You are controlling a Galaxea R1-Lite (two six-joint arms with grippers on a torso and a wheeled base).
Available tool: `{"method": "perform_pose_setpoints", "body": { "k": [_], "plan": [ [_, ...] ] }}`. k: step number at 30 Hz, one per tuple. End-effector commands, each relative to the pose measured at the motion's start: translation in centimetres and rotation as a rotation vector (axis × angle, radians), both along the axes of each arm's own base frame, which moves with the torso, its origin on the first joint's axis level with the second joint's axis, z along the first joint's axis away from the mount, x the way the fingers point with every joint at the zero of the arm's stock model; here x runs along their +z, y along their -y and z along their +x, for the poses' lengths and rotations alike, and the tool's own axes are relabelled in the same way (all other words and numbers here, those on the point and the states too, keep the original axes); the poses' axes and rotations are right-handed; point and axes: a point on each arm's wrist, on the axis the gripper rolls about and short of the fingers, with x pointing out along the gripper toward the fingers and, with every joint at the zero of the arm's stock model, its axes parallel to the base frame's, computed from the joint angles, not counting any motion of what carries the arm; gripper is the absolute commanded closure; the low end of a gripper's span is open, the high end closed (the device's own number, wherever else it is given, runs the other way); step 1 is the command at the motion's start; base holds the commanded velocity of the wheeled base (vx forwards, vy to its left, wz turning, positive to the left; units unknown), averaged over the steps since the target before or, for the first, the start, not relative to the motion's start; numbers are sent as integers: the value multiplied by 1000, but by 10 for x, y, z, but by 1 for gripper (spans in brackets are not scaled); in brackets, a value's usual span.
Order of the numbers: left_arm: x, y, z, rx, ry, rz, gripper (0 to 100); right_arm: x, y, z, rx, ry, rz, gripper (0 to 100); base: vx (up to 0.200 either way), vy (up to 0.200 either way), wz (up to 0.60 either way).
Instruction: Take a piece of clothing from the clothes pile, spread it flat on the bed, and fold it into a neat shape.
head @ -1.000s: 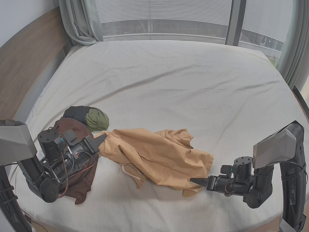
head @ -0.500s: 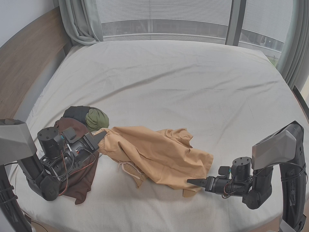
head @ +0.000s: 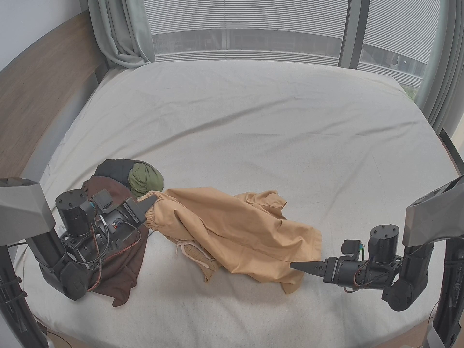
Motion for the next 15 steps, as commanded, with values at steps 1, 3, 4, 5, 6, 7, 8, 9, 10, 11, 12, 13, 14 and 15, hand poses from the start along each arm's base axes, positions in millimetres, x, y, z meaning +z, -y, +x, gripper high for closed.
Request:
{"method": "perform_pose_setpoints", "body": {
  "k": [1,3,4,5,6,7,8,9,10,11,12,13,14,15],
  "plan": [
    [-1,-3,1,10,-3,0,100,11,7,-4,-3,26,7,0,0,0,0],
    [-1,-3,1,10,-3,0,100,6,10,0,-12,33,-8,0,0,0,0],
    [-1,-3,1,10,-3,0,100,2,12,2,-16,30,-20,0,0,0,0],
    [-1,-3,1,10,-3,0,100,-1,12,4,-16,29,-25,0,0,0,0],
    [-1,-3,1,10,-3,0,100,-11,15,7,-23,23,-51,0,0,0,0],
    [-1,-3,1,10,-3,0,100,-18,16,9,-24,18,-71,0,0,0,0],
    [-1,-3,1,10,-3,0,100,-24,18,10,-24,15,-90,0,0,0,0],
    [-1,-3,1,10,-3,0,100,-24,18,10,-24,15,-90,0,0,0,0],
    [-1,-3,1,10,-1,0,100,-32,21,11,-25,9,-112,0,0,0,0],
    [0,-3,1,7,0,-1,100,-35,22,11,-22,8,-122,0,0,0,0],
    [-1,-3,1,7,-2,0,100,-38,22,12,-21,7,-126,0,0,0,0],
    [-1,-3,1,8,-1,0,100,-39,21,13,-21,5,-127,0,0,0,0],
    [-1,-3,1,8,-3,0,100,-41,21,15,-23,6,-128,0,0,0,0],
    [-1,-3,1,8,-3,0,100,-43,20,18,-29,11,-131,0,0,0,0]
  ]
}}
